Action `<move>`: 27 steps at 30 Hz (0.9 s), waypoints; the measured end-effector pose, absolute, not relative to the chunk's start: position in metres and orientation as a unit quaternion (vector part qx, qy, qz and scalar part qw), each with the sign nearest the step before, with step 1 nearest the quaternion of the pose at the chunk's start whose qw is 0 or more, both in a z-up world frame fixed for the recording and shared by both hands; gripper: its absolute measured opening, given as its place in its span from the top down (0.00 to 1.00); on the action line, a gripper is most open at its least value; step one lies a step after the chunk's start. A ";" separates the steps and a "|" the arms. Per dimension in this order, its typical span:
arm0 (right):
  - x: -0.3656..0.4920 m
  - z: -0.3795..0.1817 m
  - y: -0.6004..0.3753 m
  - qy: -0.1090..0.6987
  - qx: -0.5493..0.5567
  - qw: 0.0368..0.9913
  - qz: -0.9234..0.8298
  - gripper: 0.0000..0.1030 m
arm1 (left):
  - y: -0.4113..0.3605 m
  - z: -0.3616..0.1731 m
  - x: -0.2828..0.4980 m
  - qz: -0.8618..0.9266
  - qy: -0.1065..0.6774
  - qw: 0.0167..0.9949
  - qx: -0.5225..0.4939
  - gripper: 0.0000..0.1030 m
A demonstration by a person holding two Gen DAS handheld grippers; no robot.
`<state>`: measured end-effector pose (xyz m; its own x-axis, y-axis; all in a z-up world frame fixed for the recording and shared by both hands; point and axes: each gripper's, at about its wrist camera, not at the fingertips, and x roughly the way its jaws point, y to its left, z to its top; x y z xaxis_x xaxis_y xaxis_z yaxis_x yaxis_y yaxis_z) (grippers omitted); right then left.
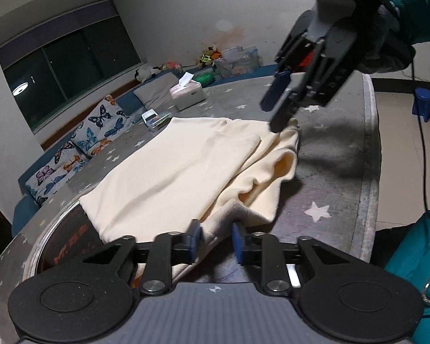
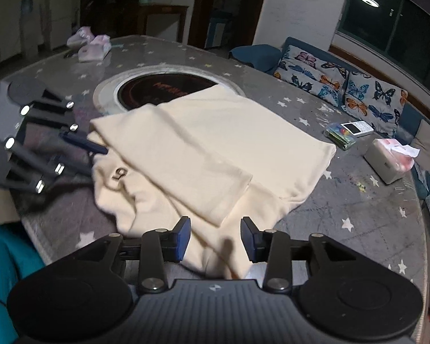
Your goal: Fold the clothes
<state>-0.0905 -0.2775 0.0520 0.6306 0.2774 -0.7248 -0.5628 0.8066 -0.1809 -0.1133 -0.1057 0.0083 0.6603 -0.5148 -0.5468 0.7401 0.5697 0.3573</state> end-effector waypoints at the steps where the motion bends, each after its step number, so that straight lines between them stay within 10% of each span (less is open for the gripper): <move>1: -0.094 0.051 -0.277 0.358 -0.208 0.878 0.241 0.59 | -0.105 0.009 -0.112 -0.361 0.196 0.867 0.283 0.88; 12: -0.116 0.036 -0.250 0.315 -0.268 0.864 0.287 0.48 | -0.093 0.033 -0.072 -0.325 0.234 0.901 0.166 0.91; 18: -0.088 0.028 -0.246 0.330 -0.208 0.876 0.283 0.80 | -0.093 0.031 -0.063 -0.316 0.247 0.903 0.157 0.89; 27: -0.064 0.047 -0.259 0.323 -0.145 0.895 0.271 0.90 | -0.076 0.022 -0.084 -0.301 0.237 0.902 0.200 0.70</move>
<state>-0.0642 -0.2587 0.0475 0.6444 0.3903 -0.6576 -0.5785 0.8112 -0.0854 -0.0837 -0.0762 0.0222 0.7064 -0.4486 -0.5476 0.6380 0.7386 0.2179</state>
